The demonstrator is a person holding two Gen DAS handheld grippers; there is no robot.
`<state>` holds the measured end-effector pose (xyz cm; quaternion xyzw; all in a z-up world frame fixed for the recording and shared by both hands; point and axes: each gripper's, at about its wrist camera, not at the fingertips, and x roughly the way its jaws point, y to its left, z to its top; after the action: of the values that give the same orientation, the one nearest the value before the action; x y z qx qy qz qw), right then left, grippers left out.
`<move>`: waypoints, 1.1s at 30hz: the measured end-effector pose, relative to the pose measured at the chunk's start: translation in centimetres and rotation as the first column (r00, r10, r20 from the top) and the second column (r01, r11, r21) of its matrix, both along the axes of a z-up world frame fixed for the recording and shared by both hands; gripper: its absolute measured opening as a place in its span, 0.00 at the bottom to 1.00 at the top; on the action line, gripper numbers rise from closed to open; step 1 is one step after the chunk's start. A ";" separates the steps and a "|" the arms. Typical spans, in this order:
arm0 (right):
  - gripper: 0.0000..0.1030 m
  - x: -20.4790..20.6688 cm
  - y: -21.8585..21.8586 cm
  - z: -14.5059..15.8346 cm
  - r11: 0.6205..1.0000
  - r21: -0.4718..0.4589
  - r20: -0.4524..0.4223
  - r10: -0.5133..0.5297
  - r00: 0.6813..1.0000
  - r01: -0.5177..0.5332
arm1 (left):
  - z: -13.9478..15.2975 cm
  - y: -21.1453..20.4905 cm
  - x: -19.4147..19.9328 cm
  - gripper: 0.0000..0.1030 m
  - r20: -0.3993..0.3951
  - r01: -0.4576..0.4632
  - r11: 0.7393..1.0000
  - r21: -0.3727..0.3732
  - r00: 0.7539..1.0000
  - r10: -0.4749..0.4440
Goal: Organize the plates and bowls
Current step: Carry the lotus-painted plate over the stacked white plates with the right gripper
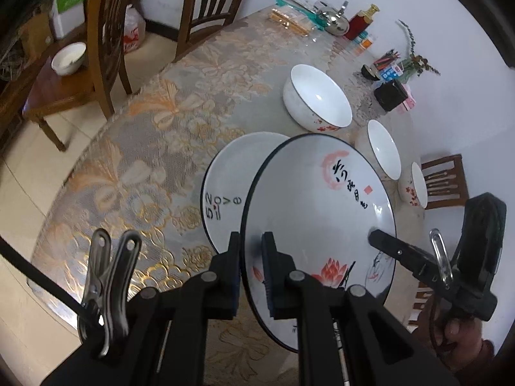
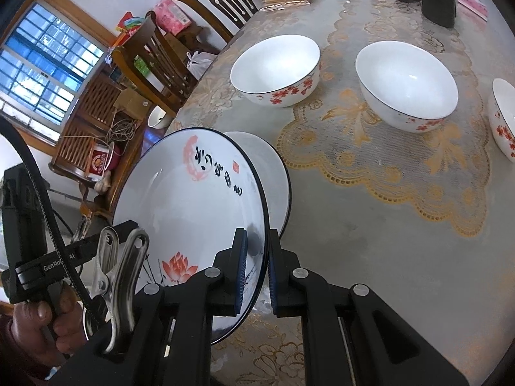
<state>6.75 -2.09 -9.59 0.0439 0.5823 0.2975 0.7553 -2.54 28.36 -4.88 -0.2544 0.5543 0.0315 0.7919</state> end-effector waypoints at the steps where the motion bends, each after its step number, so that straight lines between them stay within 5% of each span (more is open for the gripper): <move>1: 0.13 0.0 0.0 0.0 1.000 0.002 0.001 -0.002 1.000 0.002 | 0.0 0.1 0.1 0.12 -0.001 -0.001 1.000 -0.001 1.000 0.001; 19: 0.13 0.8 1.3 -0.8 1.000 -0.017 -0.011 -0.020 1.000 0.020 | -1.7 1.8 2.1 0.12 -0.027 0.021 1.000 -0.014 0.999 -0.021; 33: 0.13 2.4 2.6 -4.3 0.998 -0.044 -0.067 -0.047 0.997 0.044 | -5.4 3.1 5.0 0.13 -0.090 0.073 0.997 -0.012 0.993 -0.074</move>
<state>9.13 0.53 -13.88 0.0512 0.6129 0.2659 0.7424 2.42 31.49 -10.29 -0.2355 0.5985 0.0115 0.7656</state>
